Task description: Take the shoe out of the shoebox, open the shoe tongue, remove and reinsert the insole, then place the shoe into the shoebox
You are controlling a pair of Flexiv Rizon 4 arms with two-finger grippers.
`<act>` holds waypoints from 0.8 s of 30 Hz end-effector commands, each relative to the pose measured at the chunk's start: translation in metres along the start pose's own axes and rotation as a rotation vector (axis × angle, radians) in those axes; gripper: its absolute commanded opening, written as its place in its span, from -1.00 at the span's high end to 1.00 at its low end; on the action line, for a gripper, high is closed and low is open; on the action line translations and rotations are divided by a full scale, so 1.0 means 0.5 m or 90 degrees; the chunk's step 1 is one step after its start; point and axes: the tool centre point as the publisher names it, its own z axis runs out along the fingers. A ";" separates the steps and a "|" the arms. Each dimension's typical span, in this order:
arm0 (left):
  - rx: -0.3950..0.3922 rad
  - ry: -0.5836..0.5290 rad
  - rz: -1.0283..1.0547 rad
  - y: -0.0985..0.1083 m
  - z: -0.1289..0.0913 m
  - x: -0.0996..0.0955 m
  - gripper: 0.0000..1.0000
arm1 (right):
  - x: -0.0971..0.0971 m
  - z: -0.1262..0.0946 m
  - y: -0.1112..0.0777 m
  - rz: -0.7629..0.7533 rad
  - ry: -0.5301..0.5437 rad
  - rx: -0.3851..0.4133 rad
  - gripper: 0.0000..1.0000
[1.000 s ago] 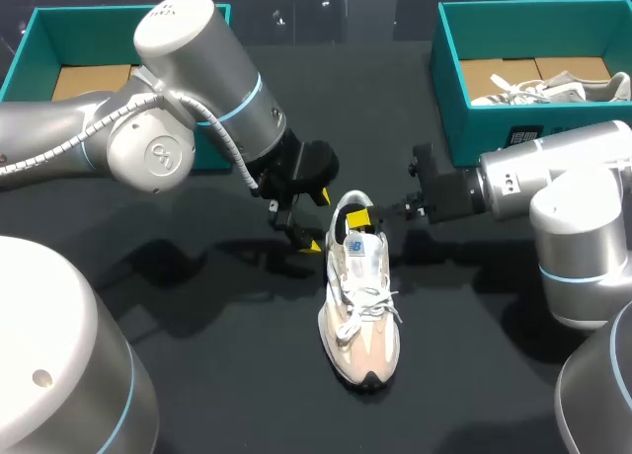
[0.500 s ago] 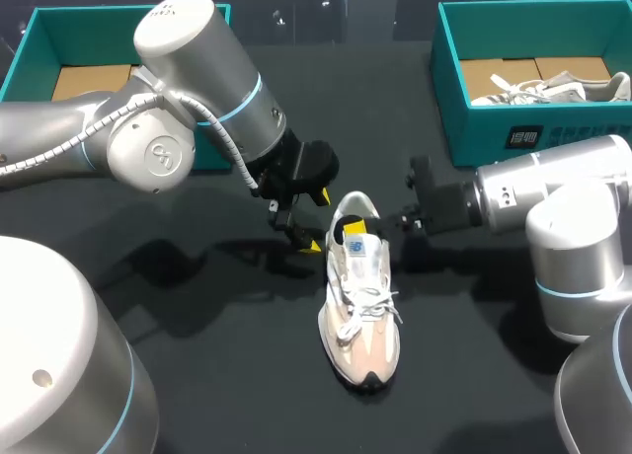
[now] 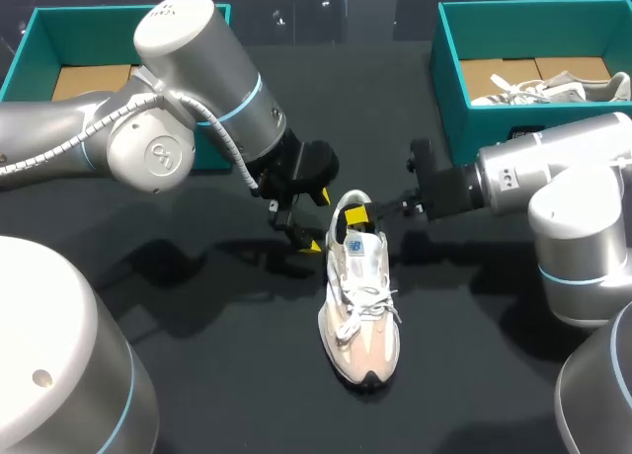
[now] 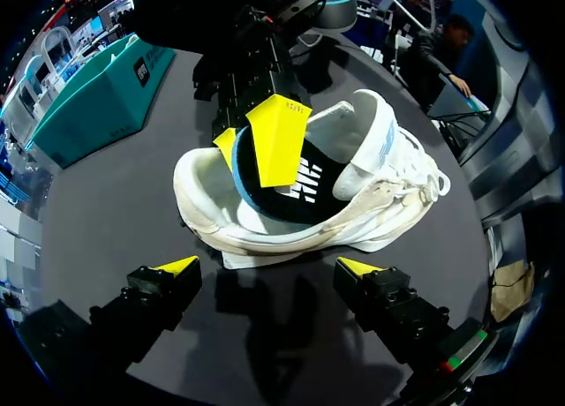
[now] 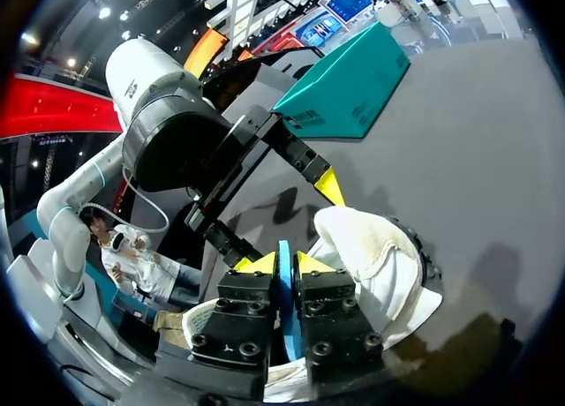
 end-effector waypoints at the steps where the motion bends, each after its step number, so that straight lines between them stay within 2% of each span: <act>1: -0.001 0.000 0.001 0.000 0.003 0.000 -1.00 | -0.010 0.013 -0.006 0.010 0.005 0.006 1.00; 9: -0.001 0.000 0.001 0.000 0.003 0.000 -1.00 | -0.011 0.020 -0.046 0.051 0.016 0.007 1.00; 14: -0.001 0.000 0.001 0.000 0.003 0.000 -1.00 | 0.009 0.011 -0.042 0.040 0.007 -0.003 1.00; 15: -0.001 0.000 0.001 0.000 0.003 0.000 -1.00 | 0.013 0.009 -0.039 0.035 0.005 -0.003 0.78; 16: 0.001 0.001 0.003 -0.001 0.000 0.000 -1.00 | 0.017 0.006 -0.034 0.028 0.002 -0.003 0.38; 17: 0.004 0.003 0.006 -0.002 -0.002 0.001 -1.00 | 0.021 0.004 -0.030 0.022 -0.001 -0.003 0.24; 19: 0.005 0.003 0.013 -0.002 -0.007 0.003 -1.00 | 0.030 -0.002 -0.021 0.009 -0.005 -0.003 0.15; 24: 0.013 0.002 0.015 0.001 -0.022 0.002 -1.00 | 0.035 -0.013 -0.009 0.001 -0.020 0.007 0.15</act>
